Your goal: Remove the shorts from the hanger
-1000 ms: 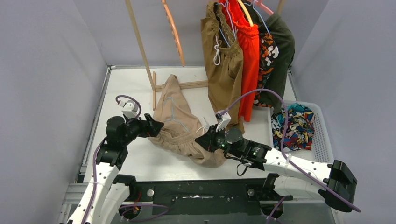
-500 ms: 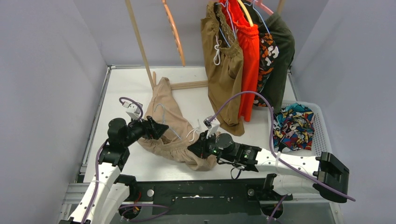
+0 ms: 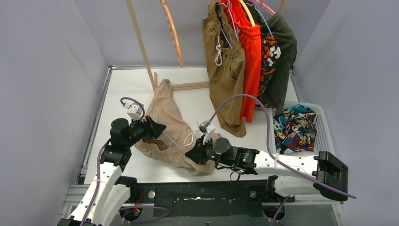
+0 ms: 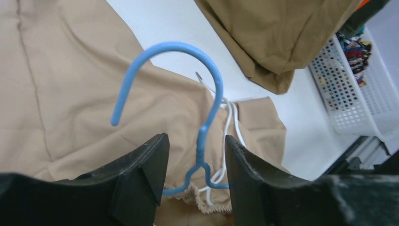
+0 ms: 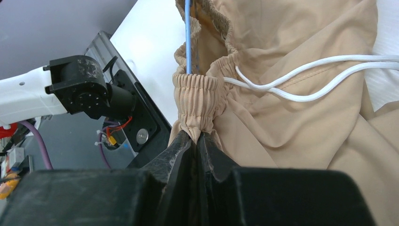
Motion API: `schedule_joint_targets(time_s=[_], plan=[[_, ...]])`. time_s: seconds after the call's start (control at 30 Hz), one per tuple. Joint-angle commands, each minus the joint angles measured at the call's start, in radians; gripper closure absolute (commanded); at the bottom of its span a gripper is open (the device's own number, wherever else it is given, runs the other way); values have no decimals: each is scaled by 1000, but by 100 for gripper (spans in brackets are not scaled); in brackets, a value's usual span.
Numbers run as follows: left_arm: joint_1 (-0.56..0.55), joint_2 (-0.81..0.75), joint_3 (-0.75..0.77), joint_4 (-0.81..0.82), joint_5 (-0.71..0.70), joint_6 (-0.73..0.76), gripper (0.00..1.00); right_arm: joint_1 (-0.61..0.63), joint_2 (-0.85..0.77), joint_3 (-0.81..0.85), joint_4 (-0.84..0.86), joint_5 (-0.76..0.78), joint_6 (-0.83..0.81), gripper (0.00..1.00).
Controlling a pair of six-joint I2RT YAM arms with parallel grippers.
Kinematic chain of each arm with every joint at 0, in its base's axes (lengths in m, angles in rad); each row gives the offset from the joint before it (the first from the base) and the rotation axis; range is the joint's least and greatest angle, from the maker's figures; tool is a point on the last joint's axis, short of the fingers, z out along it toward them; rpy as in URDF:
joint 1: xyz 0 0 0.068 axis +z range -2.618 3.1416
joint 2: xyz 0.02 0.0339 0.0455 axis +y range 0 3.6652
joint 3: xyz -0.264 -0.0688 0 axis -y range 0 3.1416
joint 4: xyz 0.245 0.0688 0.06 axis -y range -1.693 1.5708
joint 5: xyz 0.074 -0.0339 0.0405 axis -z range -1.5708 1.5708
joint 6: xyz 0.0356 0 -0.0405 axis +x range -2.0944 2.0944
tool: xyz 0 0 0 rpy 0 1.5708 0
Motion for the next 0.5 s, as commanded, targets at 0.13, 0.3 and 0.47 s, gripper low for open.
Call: schedule_joint_targets(time_s=[0.13, 0.3, 0.47], plan=[[-8, -20, 62, -28, -160, 60, 86, 21, 9, 43, 38, -3, -25, 100], [-12, -14, 69, -41, -151, 70, 84, 20, -19, 31, 29, 41, -24, 100], [-14, -14, 71, -41, -132, 75, 65, 20, -22, 18, 29, 27, -16, 100]])
